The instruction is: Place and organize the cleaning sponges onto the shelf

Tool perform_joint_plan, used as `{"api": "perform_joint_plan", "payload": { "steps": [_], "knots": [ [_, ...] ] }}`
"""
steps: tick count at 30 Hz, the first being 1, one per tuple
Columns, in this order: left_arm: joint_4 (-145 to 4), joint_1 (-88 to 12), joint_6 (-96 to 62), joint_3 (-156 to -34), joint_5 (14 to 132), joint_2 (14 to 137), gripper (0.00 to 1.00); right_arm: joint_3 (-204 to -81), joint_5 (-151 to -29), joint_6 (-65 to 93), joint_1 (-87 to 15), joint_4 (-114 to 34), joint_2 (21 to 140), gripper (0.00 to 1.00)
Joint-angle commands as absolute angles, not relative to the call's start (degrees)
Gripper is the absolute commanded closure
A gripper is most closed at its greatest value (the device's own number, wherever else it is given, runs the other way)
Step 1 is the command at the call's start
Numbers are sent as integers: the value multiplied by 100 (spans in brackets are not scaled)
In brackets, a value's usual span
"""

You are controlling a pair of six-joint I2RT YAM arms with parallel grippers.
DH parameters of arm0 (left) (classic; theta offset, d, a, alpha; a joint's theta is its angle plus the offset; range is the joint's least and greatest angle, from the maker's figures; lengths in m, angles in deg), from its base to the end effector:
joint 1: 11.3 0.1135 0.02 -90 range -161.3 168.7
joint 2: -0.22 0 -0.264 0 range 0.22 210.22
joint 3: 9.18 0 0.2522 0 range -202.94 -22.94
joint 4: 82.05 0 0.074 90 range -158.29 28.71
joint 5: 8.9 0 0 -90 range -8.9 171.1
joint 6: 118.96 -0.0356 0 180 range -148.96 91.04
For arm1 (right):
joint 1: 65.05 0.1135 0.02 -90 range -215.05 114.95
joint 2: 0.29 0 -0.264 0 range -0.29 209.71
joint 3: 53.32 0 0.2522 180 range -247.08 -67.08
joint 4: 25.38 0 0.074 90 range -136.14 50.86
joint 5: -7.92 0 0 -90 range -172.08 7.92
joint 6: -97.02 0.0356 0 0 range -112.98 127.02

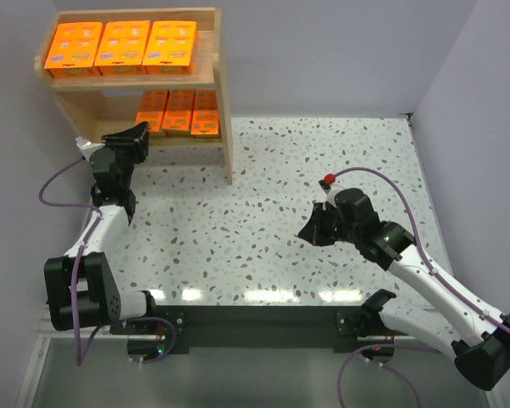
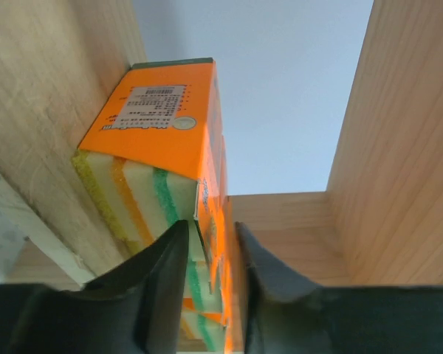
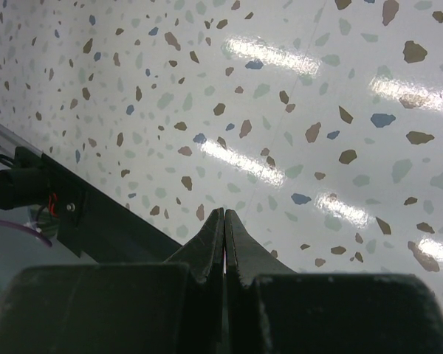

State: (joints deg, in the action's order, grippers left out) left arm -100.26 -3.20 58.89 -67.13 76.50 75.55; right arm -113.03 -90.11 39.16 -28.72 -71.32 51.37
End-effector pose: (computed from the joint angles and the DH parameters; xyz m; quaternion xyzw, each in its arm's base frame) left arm 0.3007 0.0399 0.2951 -0.5019 0.4908 -0.4779 0.5281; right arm 0.1519 0.1179 0.2888 -0.0635 0.8944 0.2985 0.3269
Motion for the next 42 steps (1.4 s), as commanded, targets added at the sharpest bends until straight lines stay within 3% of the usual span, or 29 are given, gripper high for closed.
{"api": "perform_joint_plan", "payload": {
  "steps": [1, 3, 5, 6, 9, 16, 19, 20, 21, 22, 31, 42],
  "knots": [
    [-9994, -357, 5945, -6839, 7821, 7326, 60, -11287, -8920, 3981, -2884, -7043, 5042, 100],
    [-9932, -348, 5937, -6803, 7812, 7265, 40, -11305, -8955, 3972, -2884, -7034, 5060, 100],
    [-9853, -348, 5902, -6768, 7820, 7151, 31, -11322, -8972, 3972, -2884, -7025, 5086, 100],
    [-9818, -348, 5867, -6768, 7829, 7089, 19, -11331, -8973, 3972, -2884, -7025, 5086, 100],
    [-9415, -348, 5656, -6856, 7961, 6712, 6, -11357, -8981, 3972, -2884, -7016, 5095, 100],
    [-7297, -339, 5103, -7058, 8093, 5324, 0, -11375, -8981, 3972, -2884, -6981, 5077, 93],
    [-6438, -330, 4523, -7023, 7769, 4709, 0, -11366, -9087, 3911, -2884, -6876, 4981, 65],
    [-6312, -330, 4374, -6988, 7524, 4611, 0, -11349, -9087, 3902, -2884, -6832, 4955, 31],
    [-6189, -330, 4120, -6962, 7417, 4515, 0, -11349, -9095, 3849, -2893, -6814, 4876, 6],
    [-5857, -330, 4004, -6944, 7329, 4331, 0, -11349, -9104, 3823, -2884, -6797, 4840, 1],
    [-3598, -339, 2369, -8129, 7415, 3899, 0, -11436, -8990, 3612, -2884, -6876, 4682, 1],
    [-3147, -602, 1446, -8535, 7618, 3169, 0, -11506, -8473, 3637, -2884, -7007, 4453, 1]
  ]
}}
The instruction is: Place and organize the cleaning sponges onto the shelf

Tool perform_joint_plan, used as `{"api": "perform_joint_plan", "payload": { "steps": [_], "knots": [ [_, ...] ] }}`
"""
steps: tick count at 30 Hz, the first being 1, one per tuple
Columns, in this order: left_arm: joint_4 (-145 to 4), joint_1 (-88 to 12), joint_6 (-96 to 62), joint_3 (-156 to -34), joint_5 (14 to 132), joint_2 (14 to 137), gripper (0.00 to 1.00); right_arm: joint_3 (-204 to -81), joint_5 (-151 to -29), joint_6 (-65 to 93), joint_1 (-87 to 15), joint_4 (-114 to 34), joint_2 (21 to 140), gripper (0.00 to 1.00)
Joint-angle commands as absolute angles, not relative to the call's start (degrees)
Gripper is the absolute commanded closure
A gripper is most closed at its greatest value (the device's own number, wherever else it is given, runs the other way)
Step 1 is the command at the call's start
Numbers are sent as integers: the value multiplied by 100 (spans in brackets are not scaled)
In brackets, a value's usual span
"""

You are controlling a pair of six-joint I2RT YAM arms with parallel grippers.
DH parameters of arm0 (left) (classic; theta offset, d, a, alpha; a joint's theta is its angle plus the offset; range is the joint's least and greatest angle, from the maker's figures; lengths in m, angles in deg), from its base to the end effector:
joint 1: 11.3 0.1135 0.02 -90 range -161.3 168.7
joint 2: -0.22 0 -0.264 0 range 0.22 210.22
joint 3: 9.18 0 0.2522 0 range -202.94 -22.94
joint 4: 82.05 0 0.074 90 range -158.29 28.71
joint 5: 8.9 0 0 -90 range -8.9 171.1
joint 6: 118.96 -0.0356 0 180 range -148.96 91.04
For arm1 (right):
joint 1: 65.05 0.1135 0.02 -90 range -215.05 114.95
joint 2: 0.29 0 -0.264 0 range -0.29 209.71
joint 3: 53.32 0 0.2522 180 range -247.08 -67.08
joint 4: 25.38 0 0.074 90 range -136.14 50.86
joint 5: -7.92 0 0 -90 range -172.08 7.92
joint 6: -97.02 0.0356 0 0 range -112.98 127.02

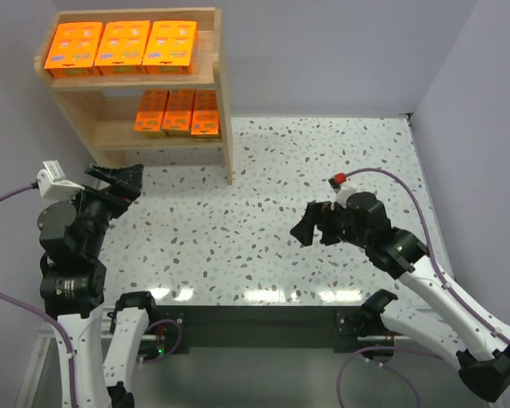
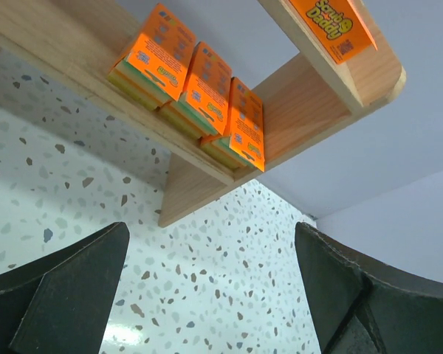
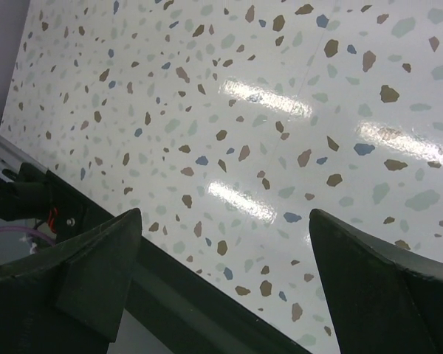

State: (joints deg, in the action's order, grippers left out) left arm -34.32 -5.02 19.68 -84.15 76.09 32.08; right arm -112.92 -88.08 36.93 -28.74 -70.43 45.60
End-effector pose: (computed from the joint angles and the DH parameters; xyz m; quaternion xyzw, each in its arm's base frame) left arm 0.0888 0.0066 0.4164 -0.3123 0.6653 -0.2747 0.6200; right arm 0.1386 0.1064 0.3059 -0.0742 0.8678 0.3054 0.3848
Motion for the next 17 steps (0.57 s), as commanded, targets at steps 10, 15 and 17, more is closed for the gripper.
{"api": "perform_joint_plan", "payload": {
  "steps": [10, 15, 17],
  "knots": [
    [-3717, -928, 1296, -8139, 6749, 3125, 0, -11577, -7918, 3717, -2876, -7394, 4454, 1],
    [-3972, -1024, 1296, -8139, 6661, 3204, 0, -11419, -7804, 3778, -2884, -7306, 4207, 1],
    [-4226, -1077, 1366, -8060, 6354, 3239, 0, -11410, -7769, 3761, -2893, -7350, 4155, 1]
  ]
}}
